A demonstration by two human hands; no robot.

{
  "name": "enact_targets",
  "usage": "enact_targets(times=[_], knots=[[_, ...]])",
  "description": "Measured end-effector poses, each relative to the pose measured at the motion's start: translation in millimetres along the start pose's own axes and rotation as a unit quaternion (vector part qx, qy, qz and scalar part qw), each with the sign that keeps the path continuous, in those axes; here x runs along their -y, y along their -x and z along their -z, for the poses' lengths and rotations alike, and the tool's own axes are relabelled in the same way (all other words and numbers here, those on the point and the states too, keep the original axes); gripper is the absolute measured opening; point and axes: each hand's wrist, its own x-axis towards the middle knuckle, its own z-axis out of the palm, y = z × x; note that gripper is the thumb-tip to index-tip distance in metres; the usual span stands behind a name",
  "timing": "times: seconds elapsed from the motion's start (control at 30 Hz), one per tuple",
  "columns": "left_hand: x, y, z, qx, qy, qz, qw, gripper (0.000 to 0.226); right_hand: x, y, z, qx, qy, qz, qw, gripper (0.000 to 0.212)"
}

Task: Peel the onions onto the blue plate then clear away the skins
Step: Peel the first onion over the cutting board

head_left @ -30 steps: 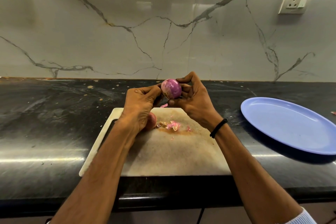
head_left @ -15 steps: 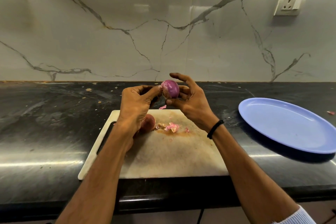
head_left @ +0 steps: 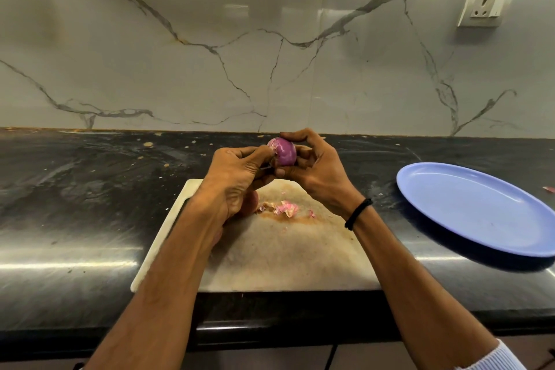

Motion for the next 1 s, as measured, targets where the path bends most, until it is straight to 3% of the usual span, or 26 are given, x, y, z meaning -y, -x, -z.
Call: enact_targets(times=[0.73, 0.87, 1.0], knots=[[-2.5, 4.2, 2.7, 0.011, 0.005, -0.013, 1.000, 0.007, 0.6, -0.6, 5.6, 0.010, -0.034, -0.001, 0.999, 0.055], [-2.3, 2.6, 3.4, 0.021, -0.008, -0.011, 1.000, 0.020, 0.1, -0.4, 5.2, 0.015, -0.033, -0.007, 0.999, 0.055], [-2.5, 2.6, 3.6, 0.005, -0.031, -0.024, 0.999, 0.019, 0.4, 0.0, 5.8, 0.011, -0.035, -0.006, 0.999, 0.057]])
